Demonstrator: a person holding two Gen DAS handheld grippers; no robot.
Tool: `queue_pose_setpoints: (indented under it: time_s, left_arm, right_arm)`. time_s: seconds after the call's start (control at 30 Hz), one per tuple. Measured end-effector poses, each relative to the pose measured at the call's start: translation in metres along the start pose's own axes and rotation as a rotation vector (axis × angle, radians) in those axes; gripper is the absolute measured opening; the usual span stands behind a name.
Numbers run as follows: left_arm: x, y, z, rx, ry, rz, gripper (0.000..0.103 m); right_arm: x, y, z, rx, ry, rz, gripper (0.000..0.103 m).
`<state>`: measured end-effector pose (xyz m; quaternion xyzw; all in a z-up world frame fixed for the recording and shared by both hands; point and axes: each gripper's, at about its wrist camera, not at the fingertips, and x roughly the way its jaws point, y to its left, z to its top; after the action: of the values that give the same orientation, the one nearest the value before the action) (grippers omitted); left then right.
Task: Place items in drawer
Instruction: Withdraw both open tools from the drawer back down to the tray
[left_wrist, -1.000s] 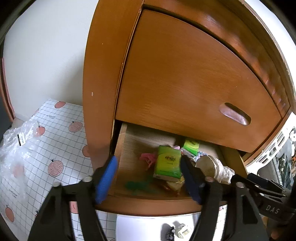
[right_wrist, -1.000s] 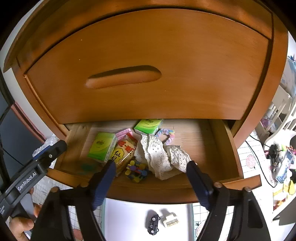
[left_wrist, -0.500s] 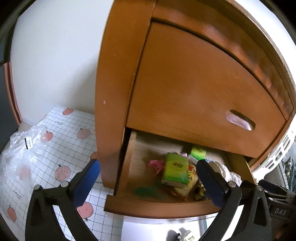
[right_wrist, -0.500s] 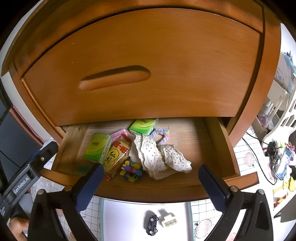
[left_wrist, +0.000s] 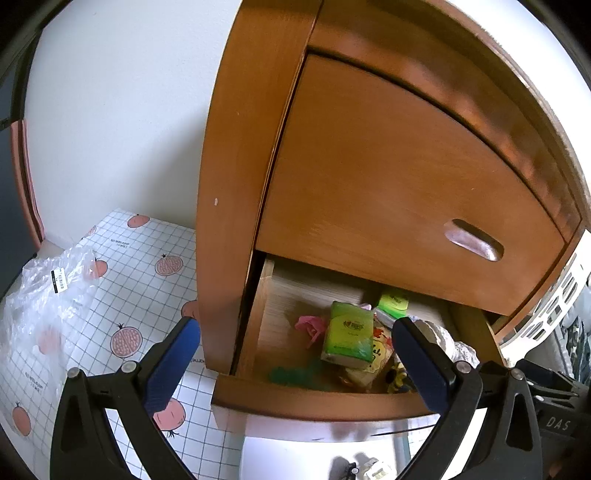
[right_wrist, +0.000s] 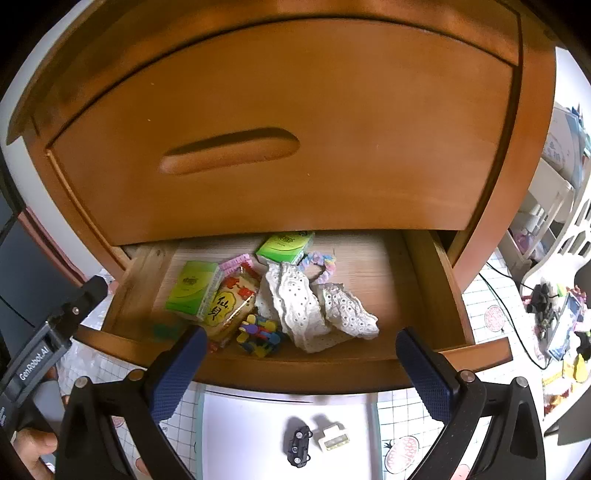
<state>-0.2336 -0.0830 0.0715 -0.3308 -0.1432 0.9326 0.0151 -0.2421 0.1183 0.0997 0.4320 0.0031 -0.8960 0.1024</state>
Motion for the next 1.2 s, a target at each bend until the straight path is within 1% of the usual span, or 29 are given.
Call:
queue_pose_setpoints:
  time_s: [0.2, 0.3, 0.43, 0.53, 0.73, 0.83, 0.97, 1.07, 1.2]
  left_arm:
    - [-0.027, -0.004, -0.011, 0.009, -0.047, -0.016, 0.103]
    - [-0.040, -0.002, -0.022, 0.014, -0.065, -0.023, 0.103]
    - [-0.056, 0.002, -0.041, 0.014, -0.071, -0.043, 0.103]
    - [-0.060, 0.002, -0.063, 0.047, -0.043, -0.047, 0.103]
    - [-0.057, 0.005, -0.100, 0.062, 0.031, -0.057, 0.103]
    - [-0.048, 0.006, -0.117, 0.086, 0.067, -0.036, 0.103]
    - [-0.032, 0.008, -0.140, 0.088, 0.142, -0.018, 0.103]
    - [-0.018, 0.007, -0.158, 0.103, 0.189, 0.017, 0.103]
    - [-0.006, 0.004, -0.173, 0.126, 0.217, 0.038, 0.103]
  right_arm:
    - [-0.020, 0.000, -0.010, -0.003, -0.056, 0.018, 0.103]
    - [-0.032, -0.002, -0.025, -0.012, -0.080, 0.022, 0.103]
    - [-0.038, -0.010, -0.053, 0.003, -0.072, 0.015, 0.103]
    - [-0.036, -0.015, -0.072, 0.013, -0.056, 0.008, 0.103]
    - [-0.018, -0.023, -0.117, 0.010, 0.012, -0.003, 0.103]
    - [-0.006, -0.028, -0.138, 0.024, 0.056, -0.004, 0.103]
    - [0.011, -0.034, -0.161, 0.041, 0.108, -0.014, 0.103]
    - [0.024, -0.037, -0.175, 0.047, 0.149, -0.027, 0.103]
    - [0.038, -0.040, -0.189, 0.036, 0.189, -0.053, 0.103]
